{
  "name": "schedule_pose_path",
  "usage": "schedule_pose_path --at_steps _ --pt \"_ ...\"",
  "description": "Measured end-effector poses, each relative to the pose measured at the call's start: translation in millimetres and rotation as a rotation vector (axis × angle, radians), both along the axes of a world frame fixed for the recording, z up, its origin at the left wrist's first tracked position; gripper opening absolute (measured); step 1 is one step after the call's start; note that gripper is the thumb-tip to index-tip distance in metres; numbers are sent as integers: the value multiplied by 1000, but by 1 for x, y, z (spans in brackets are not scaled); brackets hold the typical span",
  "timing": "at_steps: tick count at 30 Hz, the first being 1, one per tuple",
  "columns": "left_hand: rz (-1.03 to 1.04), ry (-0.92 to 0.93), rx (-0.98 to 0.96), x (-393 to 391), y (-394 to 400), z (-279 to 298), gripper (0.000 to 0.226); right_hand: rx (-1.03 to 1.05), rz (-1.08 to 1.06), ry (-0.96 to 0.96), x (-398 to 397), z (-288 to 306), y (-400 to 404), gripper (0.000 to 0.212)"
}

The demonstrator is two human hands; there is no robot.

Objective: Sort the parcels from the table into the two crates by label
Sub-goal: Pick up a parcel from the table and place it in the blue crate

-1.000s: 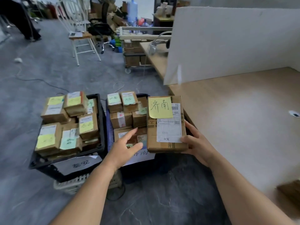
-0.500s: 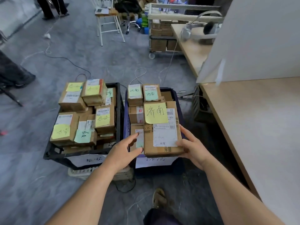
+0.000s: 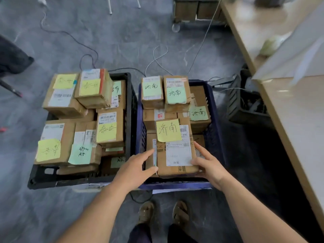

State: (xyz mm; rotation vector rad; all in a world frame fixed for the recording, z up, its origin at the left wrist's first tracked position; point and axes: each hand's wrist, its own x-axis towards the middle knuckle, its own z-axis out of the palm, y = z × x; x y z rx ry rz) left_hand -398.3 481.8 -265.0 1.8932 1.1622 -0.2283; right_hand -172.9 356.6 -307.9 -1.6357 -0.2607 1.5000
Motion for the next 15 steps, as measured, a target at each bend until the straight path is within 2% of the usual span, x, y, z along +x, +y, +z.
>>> schedule_pose_path --at_steps 8,12,15 --pt "-167 146 189 5 51 -44 64 -93 0 24 -13 -71 41 69" --pt "-204 197 292 3 64 -61 57 -102 16 35 -26 -100 64 84" --pt "-237 179 336 -1 68 -68 54 -109 16 19 -32 -116 79 78"
